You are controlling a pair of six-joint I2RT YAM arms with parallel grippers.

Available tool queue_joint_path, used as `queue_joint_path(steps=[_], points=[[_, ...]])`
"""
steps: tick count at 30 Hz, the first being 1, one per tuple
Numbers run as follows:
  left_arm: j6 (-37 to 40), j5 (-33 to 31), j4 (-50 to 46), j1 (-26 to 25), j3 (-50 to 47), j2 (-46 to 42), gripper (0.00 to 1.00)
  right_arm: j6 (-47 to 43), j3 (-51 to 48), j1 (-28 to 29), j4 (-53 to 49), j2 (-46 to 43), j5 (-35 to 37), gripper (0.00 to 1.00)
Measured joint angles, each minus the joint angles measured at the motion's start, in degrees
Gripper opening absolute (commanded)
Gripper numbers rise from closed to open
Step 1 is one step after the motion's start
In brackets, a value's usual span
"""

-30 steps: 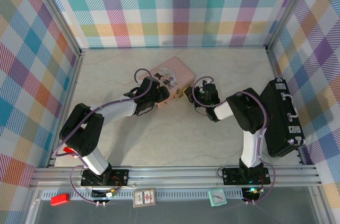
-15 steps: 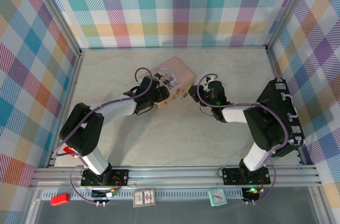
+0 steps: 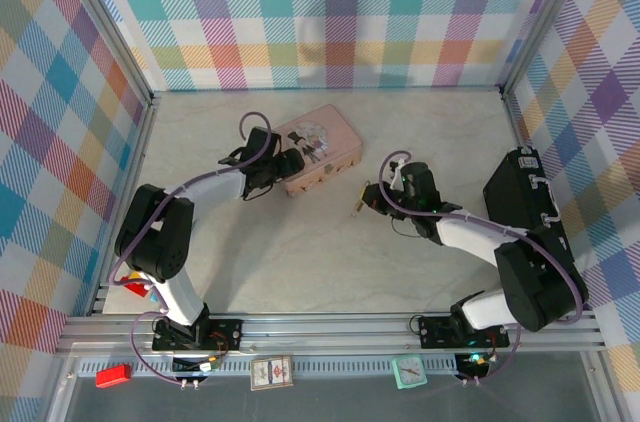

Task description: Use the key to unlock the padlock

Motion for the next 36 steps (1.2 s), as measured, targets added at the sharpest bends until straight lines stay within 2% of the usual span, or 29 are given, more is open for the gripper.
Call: queue_joint_path(steps=[4, 9, 17, 22, 32, 36], points=[[0.61, -0.63, -1.79, 1.46, -1.77, -2.58, 0.87, -0.57, -2.23, 2.6, -2.62, -2.08, -0.7, 0.0], [1.44, -1.31, -6.36, 1.62, -8.66, -12.87, 0.9, -0.57, -2.8, 6.91, -4.37, -2.03, -1.05, 0.0], [4.44, -3.1, -6.71, 1.55, -19.43, -26.84, 0.93, -0.57, -1.79, 12.33, -4.98, 4.44, -1.22, 0.0], [5.62, -3.48, -4.35, 1.55, -24.06, -28.33, 0.93, -0.59, 1.44, 14.84, -7.15, 7.26, -0.33, 0.0], [5.95, -3.45, -0.9, 1.55, -24.83, -30.14, 0.94, -0.98, 7.37, 16.63, -12.26, 13.35, 3.5, 0.0], [6.08, -3.67, -0.33, 1.55, -25.88, -32.15, 0.94, -1.66, 8.5, 17.09, -15.5, 13.38, 5.62, 0.06]])
